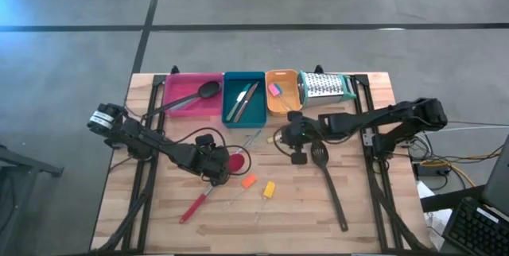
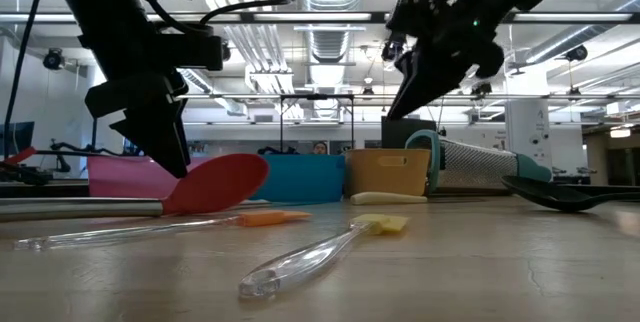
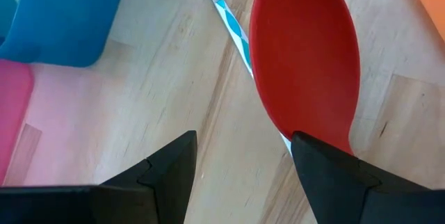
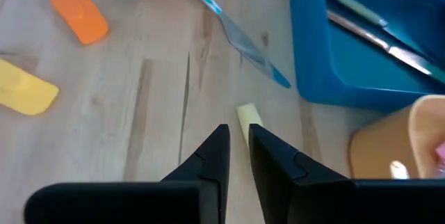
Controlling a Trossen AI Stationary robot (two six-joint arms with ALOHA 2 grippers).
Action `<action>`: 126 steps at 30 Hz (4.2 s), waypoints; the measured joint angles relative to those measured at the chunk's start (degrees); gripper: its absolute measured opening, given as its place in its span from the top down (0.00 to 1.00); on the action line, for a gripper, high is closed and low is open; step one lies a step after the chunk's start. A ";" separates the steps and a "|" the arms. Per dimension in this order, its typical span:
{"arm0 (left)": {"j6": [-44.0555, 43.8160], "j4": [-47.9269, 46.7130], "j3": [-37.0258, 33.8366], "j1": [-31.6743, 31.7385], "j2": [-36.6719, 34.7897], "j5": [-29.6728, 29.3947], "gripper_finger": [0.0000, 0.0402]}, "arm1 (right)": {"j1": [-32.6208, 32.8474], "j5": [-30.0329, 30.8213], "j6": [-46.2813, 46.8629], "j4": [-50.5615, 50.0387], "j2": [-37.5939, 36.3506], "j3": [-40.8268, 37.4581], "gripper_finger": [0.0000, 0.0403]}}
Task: Pick & Place Kitchen Items
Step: Put the yellow knife into the blue bin
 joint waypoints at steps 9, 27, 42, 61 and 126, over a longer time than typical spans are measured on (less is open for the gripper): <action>0.08 0.25 0.02 0.00 0.00 0.00 0.41 | -7.50 -2.76 -5.64 -0.02 8.80 2.49 0.72; 0.08 0.27 -0.20 0.00 0.00 -0.02 0.41 | -8.93 -4.09 -7.90 -8.85 26.36 14.41 0.67; 0.08 0.30 -0.79 0.04 0.00 -0.02 0.41 | -7.61 -5.53 -5.61 -16.07 24.20 16.44 0.86; 5.13 3.21 2.40 0.00 0.02 -0.04 0.41 | 4.08 5.77 -3.08 -15.61 11.00 16.20 0.86; 44.93 66.89 -5.70 -1.05 1.28 -8.19 0.69 | 15.18 13.61 -10.21 1.41 9.06 16.18 0.86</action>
